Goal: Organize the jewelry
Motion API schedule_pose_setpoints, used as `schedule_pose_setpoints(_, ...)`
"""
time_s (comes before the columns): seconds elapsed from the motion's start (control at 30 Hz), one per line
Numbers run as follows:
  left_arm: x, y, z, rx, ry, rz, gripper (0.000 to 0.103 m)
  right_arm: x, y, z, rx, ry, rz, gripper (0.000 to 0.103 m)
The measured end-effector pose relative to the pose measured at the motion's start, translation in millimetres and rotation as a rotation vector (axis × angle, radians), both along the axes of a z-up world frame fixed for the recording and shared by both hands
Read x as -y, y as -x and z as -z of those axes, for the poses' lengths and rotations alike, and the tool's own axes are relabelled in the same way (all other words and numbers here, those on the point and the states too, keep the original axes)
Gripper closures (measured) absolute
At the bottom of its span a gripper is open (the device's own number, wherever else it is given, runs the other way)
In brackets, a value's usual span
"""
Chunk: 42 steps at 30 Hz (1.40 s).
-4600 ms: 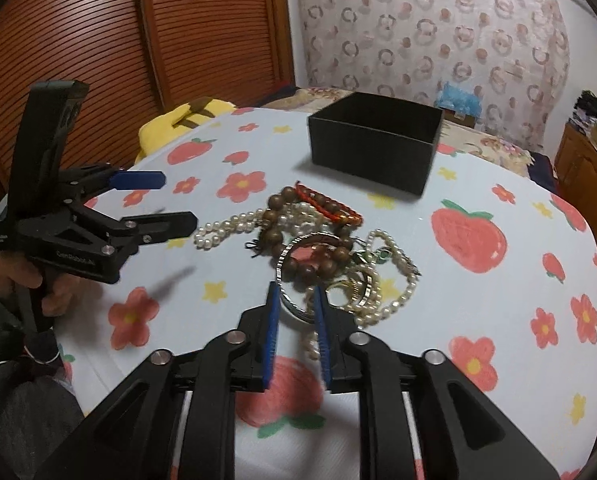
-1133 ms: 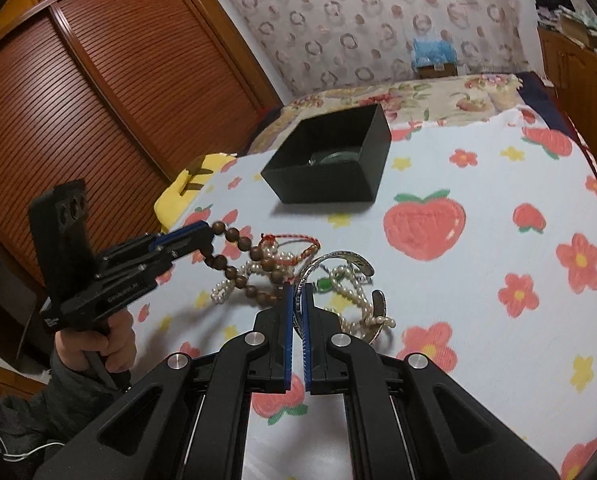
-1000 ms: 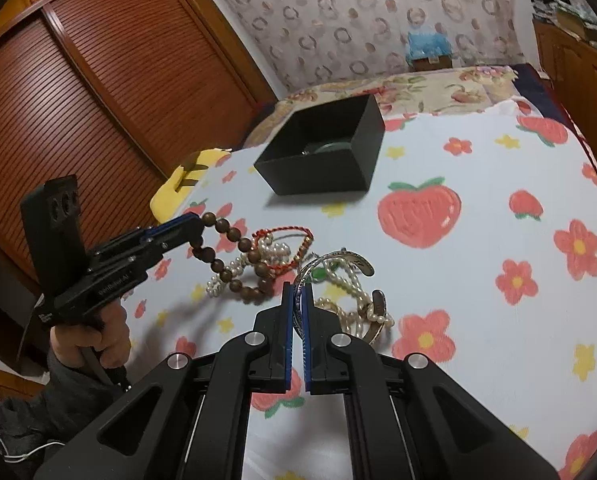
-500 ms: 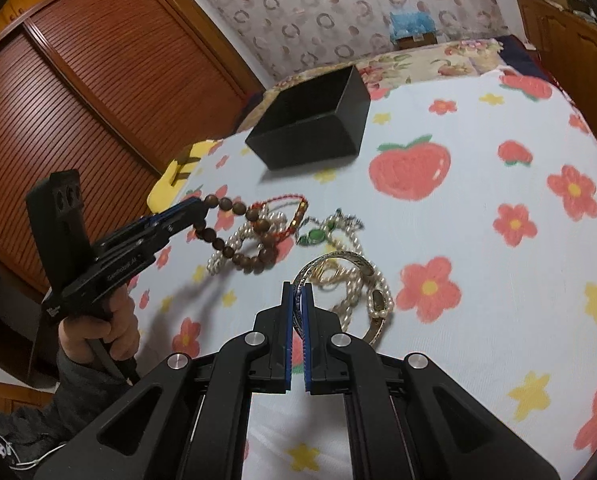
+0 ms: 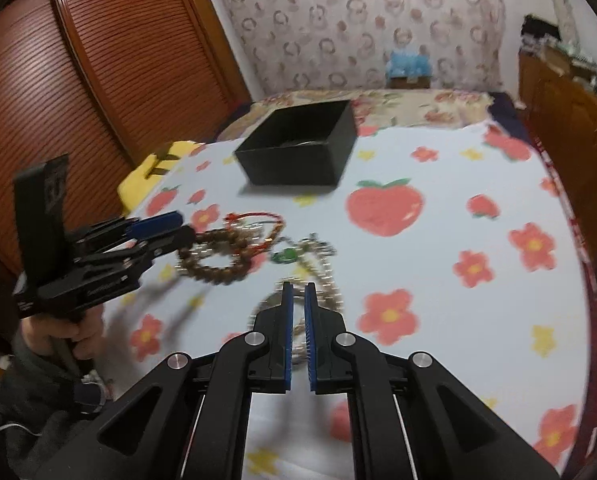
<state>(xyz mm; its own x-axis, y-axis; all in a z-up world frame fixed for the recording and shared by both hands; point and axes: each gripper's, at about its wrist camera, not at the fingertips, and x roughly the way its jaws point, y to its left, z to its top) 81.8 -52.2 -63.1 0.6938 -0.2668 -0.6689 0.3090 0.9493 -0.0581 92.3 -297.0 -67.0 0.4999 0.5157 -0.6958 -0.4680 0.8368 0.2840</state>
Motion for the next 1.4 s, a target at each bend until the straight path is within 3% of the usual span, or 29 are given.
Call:
schedule_pose_setpoints(0.27, 47.6, 4.7, 18.3, -0.077, 0.007, 0.138, 0.07, 11.7, -0.2, 10.8, 0.009, 0.035, 0.026, 0.095)
schedule_pose_setpoints(0.53, 74.9, -8.5, 42.8, -0.161, -0.031, 0.166, 0.079, 9.2, 1.8, 16.7, 0.013, 0.046, 0.021, 0.095)
schedule_pose_setpoints(0.6, 76.9, -7.3, 43.2, -0.146, -0.044, 0.165, 0.081, 8.6, 2.3, 19.5, 0.009, 0.049, 0.018, 0.095)
schedule_pose_setpoints(0.63, 77.4, -7.4, 43.4, -0.15, -0.044, 0.171, 0.093, 9.0, 2.4, 20.7, 0.007, 0.049, 0.017, 0.095)
schedule_pose_setpoints(0.7, 77.1, -6.8, 41.6, -0.148, -0.049, 0.178, 0.1, 9.3, 3.4, 22.9, 0.007, 0.054, 0.013, 0.095)
schedule_pose_setpoints(0.8, 74.8, -2.3, 36.0, -0.117, -0.083, 0.168, 0.1, 6.6, 5.6, 25.9, 0.007, 0.082, -0.017, 0.095)
schedule_pose_setpoints(0.9, 67.7, 1.1, 28.4, -0.107, -0.057, 0.172, 0.1, 4.4, 8.6, 30.4, 0.004, 0.102, -0.037, 0.095)
schedule_pose_setpoints(1.0, 61.0, 6.0, 19.4, -0.094, -0.041, 0.177, 0.1, 0.9, 10.8, 33.4, 0.003, 0.106, -0.053, 0.085)
schedule_pose_setpoints(1.4, 29.9, 20.1, 7.2, -0.065, -0.04, 0.141, 0.1, -21.5, 6.3, 39.8, 0.028, 0.17, -0.079, 0.085)
